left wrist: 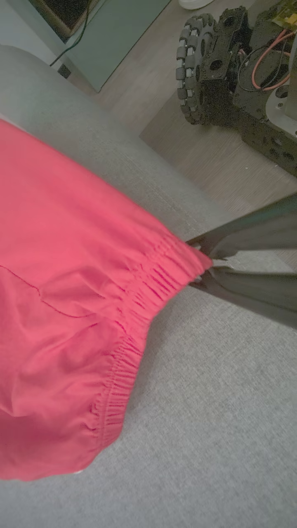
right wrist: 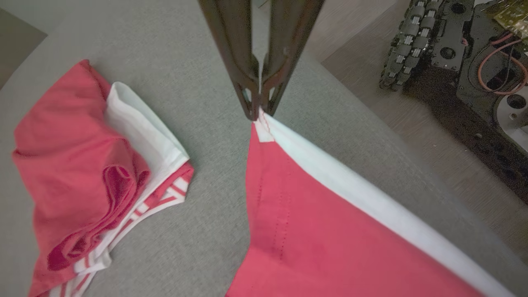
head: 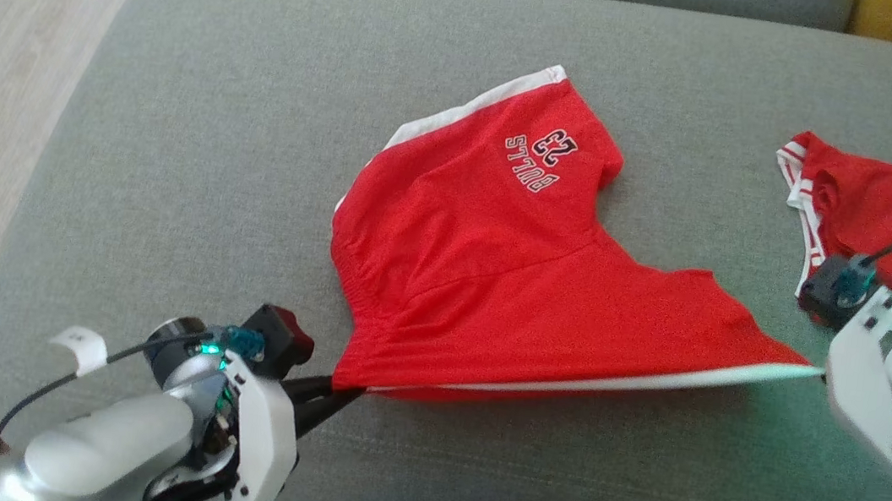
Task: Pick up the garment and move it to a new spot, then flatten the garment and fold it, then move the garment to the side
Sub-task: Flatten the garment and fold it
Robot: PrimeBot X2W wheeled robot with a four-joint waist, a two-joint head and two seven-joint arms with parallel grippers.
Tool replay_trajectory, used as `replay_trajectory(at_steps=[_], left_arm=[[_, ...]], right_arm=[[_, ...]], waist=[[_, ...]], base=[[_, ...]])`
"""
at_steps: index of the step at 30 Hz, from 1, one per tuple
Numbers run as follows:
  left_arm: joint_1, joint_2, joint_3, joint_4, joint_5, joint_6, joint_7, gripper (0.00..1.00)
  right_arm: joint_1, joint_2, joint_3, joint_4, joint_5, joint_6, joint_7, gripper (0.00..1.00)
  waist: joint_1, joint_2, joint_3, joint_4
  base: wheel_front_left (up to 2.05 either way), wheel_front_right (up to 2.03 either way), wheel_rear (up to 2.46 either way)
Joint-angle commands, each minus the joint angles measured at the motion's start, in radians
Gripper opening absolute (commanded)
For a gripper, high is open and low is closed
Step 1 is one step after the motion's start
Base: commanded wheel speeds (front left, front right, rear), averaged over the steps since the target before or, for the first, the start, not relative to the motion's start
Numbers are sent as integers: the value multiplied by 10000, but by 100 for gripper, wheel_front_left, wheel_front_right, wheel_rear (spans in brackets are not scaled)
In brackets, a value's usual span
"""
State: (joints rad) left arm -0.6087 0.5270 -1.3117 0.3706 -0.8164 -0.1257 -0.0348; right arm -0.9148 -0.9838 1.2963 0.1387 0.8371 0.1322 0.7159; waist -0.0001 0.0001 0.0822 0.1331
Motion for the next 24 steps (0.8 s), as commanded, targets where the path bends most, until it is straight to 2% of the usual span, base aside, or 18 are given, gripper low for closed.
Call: replay_trajectory(at_steps=[1,5,12,18,24], left_arm=[[-416,496,464,-102,-69,106,9,0],[-687,662,743,-615,-149,342,19,0],[-1511,560,1419,-806,-532,383,-62,0],[-2154,63,1870,-374,-851,308,-301,0],[-2812,-730,2221,415,-1107,218,-646,0]], right_arm=[[-143,-500,-183,-11,-23,-15,-24,0],[-867,-485,-248,-146,-67,-15,-306,0],[-2584,184,-229,301,-372,-15,-574,0],[-3721,687,-175,921,-729,-15,-769,0],[-4393,1135,-164,1545,-1290,-15,-864,0]], waist=[[1,-1,69,36],[1,-1,399,216],[1,-1,1256,856],[1,-1,1944,1498],[1,-1,2629,2075]], base=[[0,0,0],[0,0,0],[0,0,0],[0,0,0],[0,0,0]])
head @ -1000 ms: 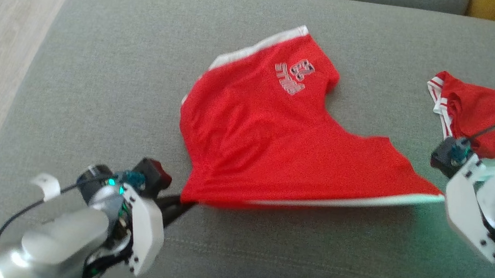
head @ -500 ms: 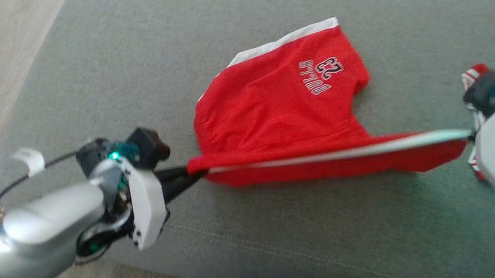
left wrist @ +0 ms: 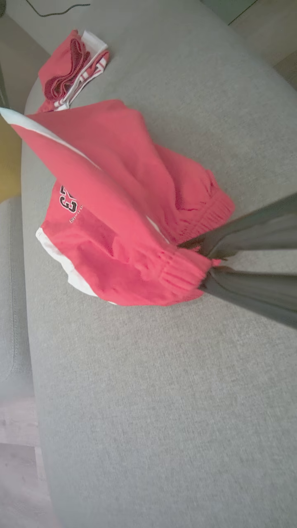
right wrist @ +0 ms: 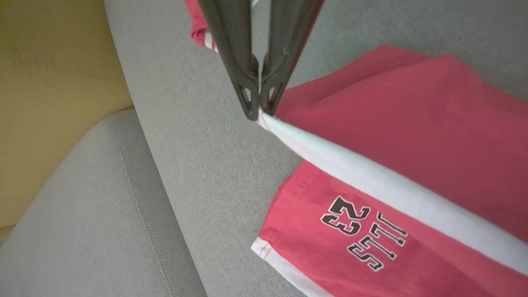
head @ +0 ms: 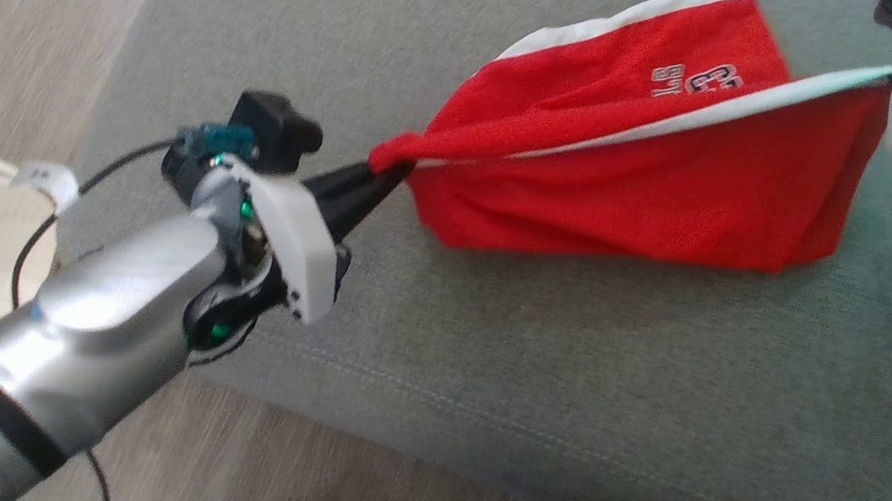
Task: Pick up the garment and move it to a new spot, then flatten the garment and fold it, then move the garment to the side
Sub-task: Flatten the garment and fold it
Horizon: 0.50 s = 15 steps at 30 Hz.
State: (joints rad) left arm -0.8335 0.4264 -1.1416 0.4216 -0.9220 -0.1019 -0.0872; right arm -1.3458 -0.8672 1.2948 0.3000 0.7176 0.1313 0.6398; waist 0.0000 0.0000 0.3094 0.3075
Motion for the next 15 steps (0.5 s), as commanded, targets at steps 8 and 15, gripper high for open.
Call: replay_trajectory(at_steps=[8,15], left_arm=[[-1451,-540,805,1117,-171,-156,-714,0],[-1964,-1018,722,1979,-272,-239,-861,0]], right_arm=[[-699,378,-147,623,-936,-6,-535,0],[-1094,709,-146,1377,-2091,-6,-1512,0]], waist=[[0,0,1017,816],[0,0,1279,972]], base=[[0,0,0],[0,0,0]])
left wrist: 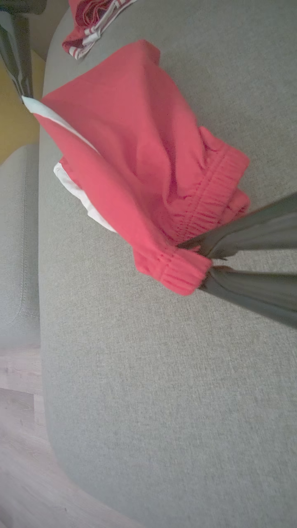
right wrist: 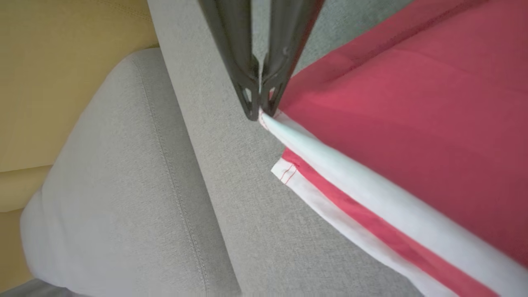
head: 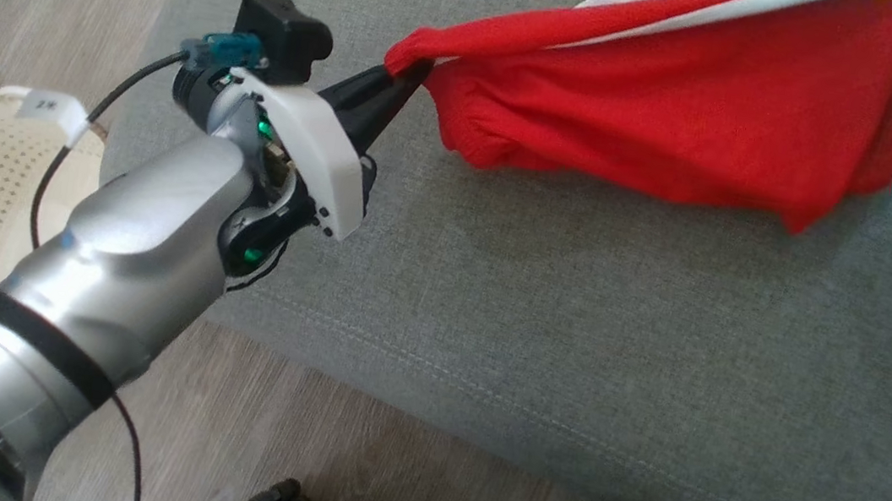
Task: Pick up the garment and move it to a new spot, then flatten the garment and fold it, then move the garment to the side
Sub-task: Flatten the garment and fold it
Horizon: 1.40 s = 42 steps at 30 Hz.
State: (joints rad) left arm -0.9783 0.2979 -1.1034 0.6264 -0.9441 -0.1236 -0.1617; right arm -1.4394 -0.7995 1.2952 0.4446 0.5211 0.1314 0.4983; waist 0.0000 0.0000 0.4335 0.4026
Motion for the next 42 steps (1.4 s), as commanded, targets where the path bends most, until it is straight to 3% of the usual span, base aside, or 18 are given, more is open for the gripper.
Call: replay_trajectory(at_steps=[1,12,24,25,26,27,28,37,42], left_arm=[[-565,206,301,28,-72,-30,-104,0],[-1147,-304,-207,538,-368,-67,-241,0],[-1687,-739,-428,1545,-908,-70,-611,0],[-1707,-767,-435,1674,-944,-70,-629,4],[-1733,-801,-425,1793,-972,-70,-660,27],[-1766,-840,-391,1918,-981,-70,-710,58],[-1787,-890,-369,2029,-988,-70,-752,100],[-1797,-983,-12,2526,-1067,-65,-972,100],[-1459,-669,1821,1711,-563,393,-995,100]], right_arm=[[-210,100,-150,71,-269,-7,-238,0],[-735,877,-150,1394,-1321,-7,-1620,0],[-870,1371,-149,2358,-1602,-7,-2157,0],[-925,1383,-149,2428,-1576,-7,-2270,47],[-986,1397,-149,2527,-1530,-7,-2387,100],[-1052,1420,-149,2642,-1468,-7,-2536,100],[-1105,1451,-149,2767,-1378,-7,-2689,100],[-1359,1924,-416,4341,-267,-7,-4055,100],[-910,2462,-1788,5591,519,-7,-5474,100]], waist=[[0,0,69,24],[0,0,662,111],[0,0,1088,185],[0,0,1100,186],[0,0,1110,188],[0,0,1118,191],[0,0,1119,193],[0,0,732,15],[0,0,140,-316]], base=[[0,0,0],[0,0,0],[0,0,0],[0,0,0],[0,0,0],[0,0,0],[0,0,0],[0,0,0],[0,0,0]])
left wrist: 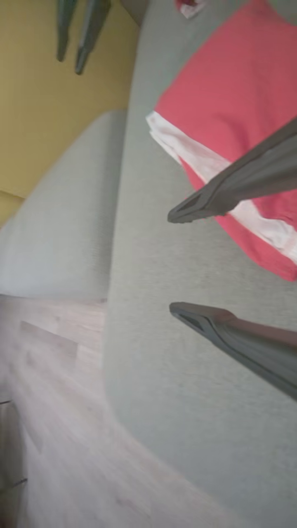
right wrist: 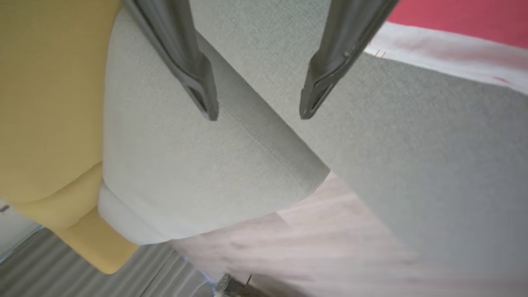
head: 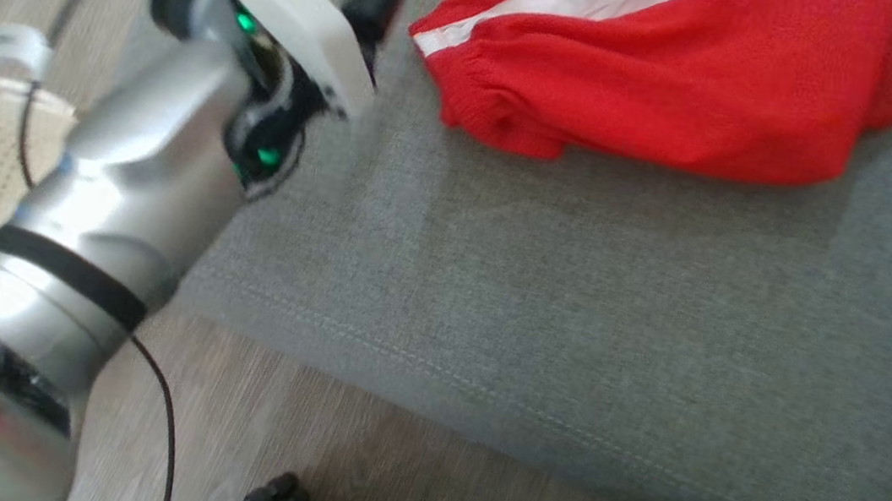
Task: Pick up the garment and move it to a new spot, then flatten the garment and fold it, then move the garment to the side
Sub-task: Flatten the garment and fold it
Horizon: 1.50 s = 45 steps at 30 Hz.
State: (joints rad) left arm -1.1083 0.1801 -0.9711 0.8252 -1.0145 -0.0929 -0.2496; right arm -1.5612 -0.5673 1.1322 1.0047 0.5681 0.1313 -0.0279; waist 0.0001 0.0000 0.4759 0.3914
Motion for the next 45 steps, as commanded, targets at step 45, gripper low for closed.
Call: replay_trajectory(at_steps=[45], left_arm=[[8901,-1297,7944,-6424,5138,221,-122,100]], right_arm=[[11653,4659,-10444,-6521,-3470,-6,-1995,100]], waist=[[-1,0,-3361,-3034]], base=[[0,0,0]])
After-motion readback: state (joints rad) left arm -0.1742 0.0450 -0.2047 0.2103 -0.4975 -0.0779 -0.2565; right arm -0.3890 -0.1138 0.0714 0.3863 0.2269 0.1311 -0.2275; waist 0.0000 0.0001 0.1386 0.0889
